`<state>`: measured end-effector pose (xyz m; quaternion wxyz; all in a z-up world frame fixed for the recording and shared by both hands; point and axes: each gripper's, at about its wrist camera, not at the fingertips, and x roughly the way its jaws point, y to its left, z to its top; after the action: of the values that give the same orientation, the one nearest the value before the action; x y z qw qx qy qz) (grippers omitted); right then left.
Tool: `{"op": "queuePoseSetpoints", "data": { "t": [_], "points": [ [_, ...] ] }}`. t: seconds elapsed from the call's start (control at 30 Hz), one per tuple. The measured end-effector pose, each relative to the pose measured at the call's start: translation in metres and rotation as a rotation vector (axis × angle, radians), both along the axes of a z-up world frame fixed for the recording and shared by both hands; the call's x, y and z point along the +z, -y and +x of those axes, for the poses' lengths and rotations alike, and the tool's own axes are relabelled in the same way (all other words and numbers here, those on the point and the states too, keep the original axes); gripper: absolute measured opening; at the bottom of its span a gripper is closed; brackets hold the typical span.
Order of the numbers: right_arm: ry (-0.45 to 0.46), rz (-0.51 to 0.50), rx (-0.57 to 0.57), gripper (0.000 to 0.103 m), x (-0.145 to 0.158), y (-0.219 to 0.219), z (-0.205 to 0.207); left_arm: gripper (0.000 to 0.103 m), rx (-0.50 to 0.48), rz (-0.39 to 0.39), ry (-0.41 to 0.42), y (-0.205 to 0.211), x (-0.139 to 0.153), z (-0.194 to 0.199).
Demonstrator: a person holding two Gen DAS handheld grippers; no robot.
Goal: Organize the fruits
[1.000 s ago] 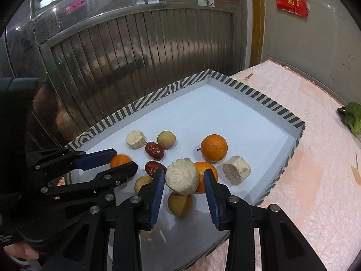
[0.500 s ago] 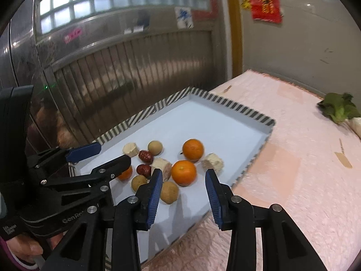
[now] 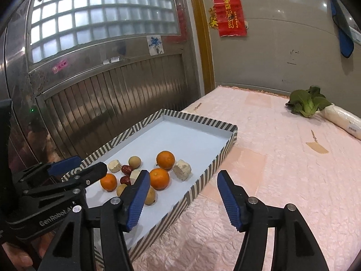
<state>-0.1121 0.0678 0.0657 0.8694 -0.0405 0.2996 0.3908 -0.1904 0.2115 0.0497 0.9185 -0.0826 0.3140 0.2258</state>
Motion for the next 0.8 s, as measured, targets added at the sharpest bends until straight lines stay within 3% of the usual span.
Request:
{"op": "queuePoseSetpoints", "data": {
  "t": [0.8],
  "points": [
    [-0.012,-0.042,0.021,0.061,-0.006,-0.007,-0.001,0.061,-0.042,-0.01,-0.021,0.005,-0.001,0.009]
  ]
}}
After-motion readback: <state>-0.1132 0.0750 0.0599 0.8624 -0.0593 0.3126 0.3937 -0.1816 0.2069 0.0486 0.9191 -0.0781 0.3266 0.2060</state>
